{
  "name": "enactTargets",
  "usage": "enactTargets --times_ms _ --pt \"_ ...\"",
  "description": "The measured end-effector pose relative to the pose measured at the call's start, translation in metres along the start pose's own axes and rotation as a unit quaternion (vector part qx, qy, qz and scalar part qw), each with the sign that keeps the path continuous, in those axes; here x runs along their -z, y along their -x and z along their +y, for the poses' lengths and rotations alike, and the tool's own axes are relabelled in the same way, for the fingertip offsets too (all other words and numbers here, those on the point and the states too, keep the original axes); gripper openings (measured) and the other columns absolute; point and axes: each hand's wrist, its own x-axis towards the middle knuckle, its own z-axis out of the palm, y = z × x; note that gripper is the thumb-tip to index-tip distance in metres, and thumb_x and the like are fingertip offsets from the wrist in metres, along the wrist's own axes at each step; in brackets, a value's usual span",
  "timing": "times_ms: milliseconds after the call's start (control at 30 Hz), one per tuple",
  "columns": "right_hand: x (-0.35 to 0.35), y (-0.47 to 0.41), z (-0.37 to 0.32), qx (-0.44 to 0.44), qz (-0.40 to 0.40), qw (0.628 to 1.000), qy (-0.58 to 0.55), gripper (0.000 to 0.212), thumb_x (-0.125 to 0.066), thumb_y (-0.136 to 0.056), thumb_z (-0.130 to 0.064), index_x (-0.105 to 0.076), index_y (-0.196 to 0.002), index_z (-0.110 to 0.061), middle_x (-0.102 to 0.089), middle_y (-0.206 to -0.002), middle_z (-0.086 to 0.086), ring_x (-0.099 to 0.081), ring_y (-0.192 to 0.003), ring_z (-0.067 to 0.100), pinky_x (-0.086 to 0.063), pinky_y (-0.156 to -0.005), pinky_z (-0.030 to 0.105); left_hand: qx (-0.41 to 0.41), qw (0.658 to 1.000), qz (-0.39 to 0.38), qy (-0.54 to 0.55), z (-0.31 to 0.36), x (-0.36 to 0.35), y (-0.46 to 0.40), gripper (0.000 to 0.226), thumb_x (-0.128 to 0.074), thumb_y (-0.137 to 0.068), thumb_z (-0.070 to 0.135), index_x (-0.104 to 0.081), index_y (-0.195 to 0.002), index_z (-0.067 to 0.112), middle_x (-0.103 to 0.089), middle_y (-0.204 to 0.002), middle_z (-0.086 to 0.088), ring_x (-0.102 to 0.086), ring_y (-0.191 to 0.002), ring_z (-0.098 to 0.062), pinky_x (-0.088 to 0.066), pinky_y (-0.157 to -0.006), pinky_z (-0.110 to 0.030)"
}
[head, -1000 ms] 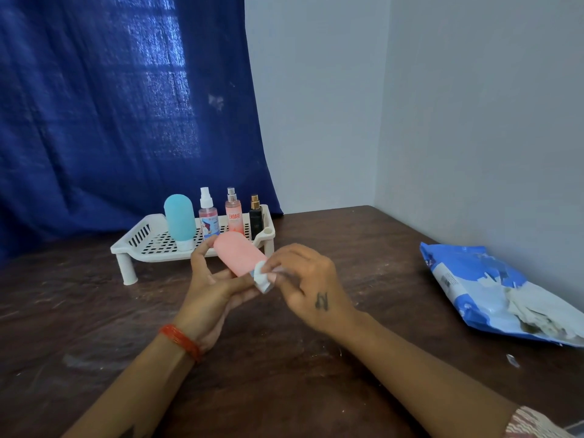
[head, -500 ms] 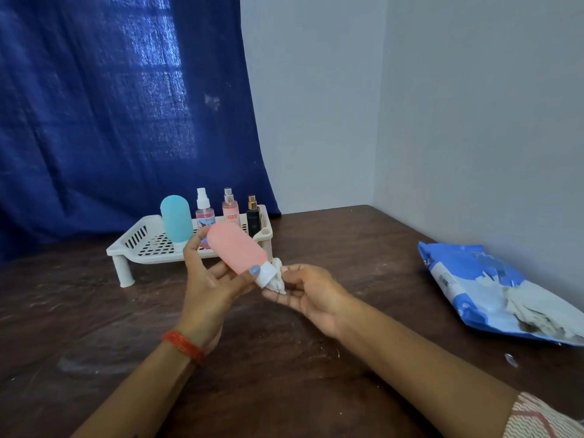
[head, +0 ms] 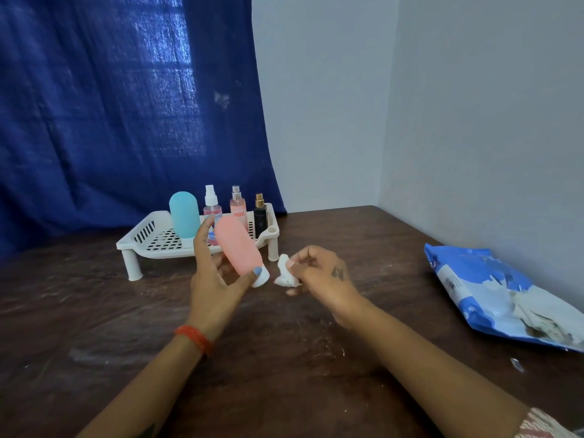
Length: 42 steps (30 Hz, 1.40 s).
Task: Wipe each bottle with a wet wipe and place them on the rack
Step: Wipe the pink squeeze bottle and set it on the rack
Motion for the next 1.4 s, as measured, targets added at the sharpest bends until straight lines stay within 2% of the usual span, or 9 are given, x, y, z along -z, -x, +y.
enactTargets --times_ms 100,267,433,567,767,1000,1167,1333,1400 --pt "0.002 -0.005 0.011 0.147 0.043 0.954 0.256 0.005 -0.06 -0.089 -0.02 -0.062 -0.094 -0.019 -0.065 -0.101 0.0 -0.058 -0.084 0.007 -0.05 -0.073 0.018 0.008 1.0 0.009 -0.025 0.003 0.001 0.0 0.104 -0.076 -0.071 -0.001 -0.012 -0.146 0.032 -0.034 -0.136 0.008 -0.05 -0.11 -0.013 -0.046 -0.1 -0.042" --pt "0.004 -0.007 0.02 0.189 0.01 0.908 0.375 0.014 -0.063 -0.086 -0.024 -0.063 -0.1 -0.02 -0.061 -0.104 0.001 -0.054 -0.092 0.011 -0.044 -0.079 0.021 0.022 0.996 0.025 -0.083 0.0 0.002 -0.003 0.102 -0.077 -0.072 0.003 -0.013 -0.147 0.027 -0.045 -0.14 -0.013 -0.055 -0.11 -0.019 -0.046 -0.096 -0.036" --pt "0.004 -0.009 0.02 0.196 0.003 0.904 0.38 0.024 -0.064 -0.085 -0.036 -0.063 -0.104 -0.022 -0.061 -0.107 -0.001 -0.052 -0.091 0.008 -0.04 -0.075 0.02 0.024 0.991 0.025 -0.128 -0.008 0.001 -0.008 0.102 -0.078 -0.072 0.008 -0.012 -0.147 0.03 -0.045 -0.141 -0.012 -0.054 -0.117 -0.025 -0.044 -0.086 -0.028" --pt "0.0 -0.01 -0.005 0.212 0.03 0.941 0.264 0.031 -0.063 -0.083 -0.045 -0.064 -0.1 -0.018 -0.066 -0.097 -0.001 -0.06 -0.087 0.01 -0.051 -0.078 0.029 0.009 0.988 0.037 -0.152 -0.01 0.003 -0.01 0.102 -0.079 -0.072 0.007 -0.013 -0.146 0.032 -0.056 -0.126 -0.01 -0.056 -0.097 -0.014 -0.047 -0.079 -0.024" --pt "-0.017 -0.02 -0.075 0.087 -0.078 0.985 0.127 0.036 -0.062 -0.082 -0.05 -0.058 -0.093 -0.016 -0.066 -0.09 0.001 -0.069 -0.071 0.017 -0.057 -0.078 0.035 -0.028 0.978 0.057 -0.199 -0.014 0.007 -0.008 0.098 -0.077 -0.072 0.006 -0.017 -0.148 0.025 -0.061 -0.117 -0.007 -0.056 -0.092 -0.015 -0.049 -0.08 -0.03" --pt "-0.04 -0.051 -0.098 0.047 -0.18 0.957 0.222 0.019 -0.07 -0.079 -0.011 -0.061 -0.093 -0.003 -0.068 -0.094 0.012 -0.071 -0.071 0.024 -0.058 -0.075 0.038 -0.023 0.97 0.064 -0.231 -0.025 0.009 -0.009 0.098 -0.078 -0.07 0.007 -0.02 -0.146 0.027 -0.061 -0.118 -0.007 -0.056 -0.109 -0.028 -0.049 -0.09 -0.05" --pt "-0.04 -0.069 -0.112 0.06 -0.239 0.927 0.281 0.024 -0.067 -0.079 -0.003 -0.061 -0.102 -0.001 -0.064 -0.097 0.012 -0.07 -0.079 0.025 -0.059 -0.072 0.037 0.042 0.977 0.06 -0.202 -0.026 0.009 -0.011 0.1 -0.084 -0.066 0.02 -0.022 -0.145 0.029 -0.054 -0.129 -0.002 -0.046 -0.119 -0.017 -0.04 -0.093 -0.03" --pt "-0.039 -0.085 -0.132 0.072 -0.305 0.898 0.308 0.029 -0.067 -0.078 -0.003 -0.063 -0.106 -0.01 -0.061 -0.106 0.007 -0.065 -0.09 0.022 -0.059 -0.072 0.033 0.089 0.977 0.042 -0.189 -0.015 0.014 -0.024 0.1 -0.085 -0.064 0.029 -0.025 -0.144 0.029 -0.046 -0.139 -0.001 -0.043 -0.126 -0.02 -0.045 -0.098 -0.04" --pt "-0.04 -0.09 -0.145 0.107 -0.324 0.877 0.34 0.03 -0.068 -0.077 -0.006 -0.064 -0.105 -0.015 -0.06 -0.109 0.001 -0.06 -0.096 0.016 -0.055 -0.073 0.026 0.108 0.975 0.035 -0.189 -0.003 0.02 -0.032 0.1 -0.085 -0.064 0.029 -0.025 -0.144 0.03 -0.042 -0.142 0.0 -0.037 -0.128 -0.012 -0.041 -0.099 -0.033"
